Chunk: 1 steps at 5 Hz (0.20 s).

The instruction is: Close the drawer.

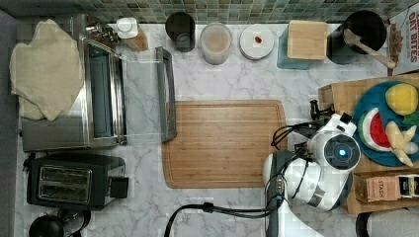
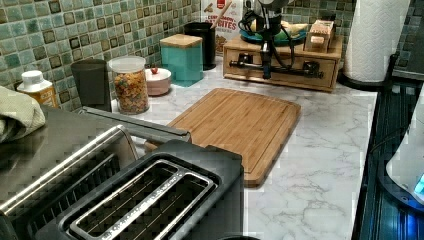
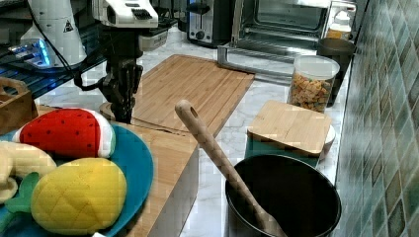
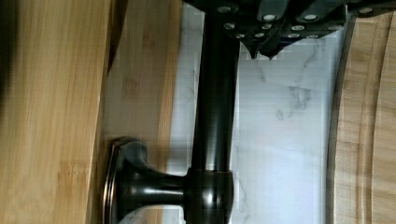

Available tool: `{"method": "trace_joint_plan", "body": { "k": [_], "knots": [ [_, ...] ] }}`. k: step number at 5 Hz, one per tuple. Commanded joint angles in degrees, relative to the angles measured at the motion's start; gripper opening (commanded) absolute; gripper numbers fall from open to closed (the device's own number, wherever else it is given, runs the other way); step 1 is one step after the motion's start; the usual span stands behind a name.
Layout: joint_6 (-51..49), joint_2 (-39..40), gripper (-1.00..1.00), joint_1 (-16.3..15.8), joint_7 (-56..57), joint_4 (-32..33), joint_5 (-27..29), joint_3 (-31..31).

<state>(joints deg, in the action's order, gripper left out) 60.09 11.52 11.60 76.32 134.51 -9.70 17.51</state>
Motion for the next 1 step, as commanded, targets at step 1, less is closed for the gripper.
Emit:
{"method": "trace_joint_plan", "body": {
  "k": [1],
  "knots": [
    [6.26,-0.13,-1.0,5.83,-1.67,-8.37,-1.5,6.82]
  ]
}}
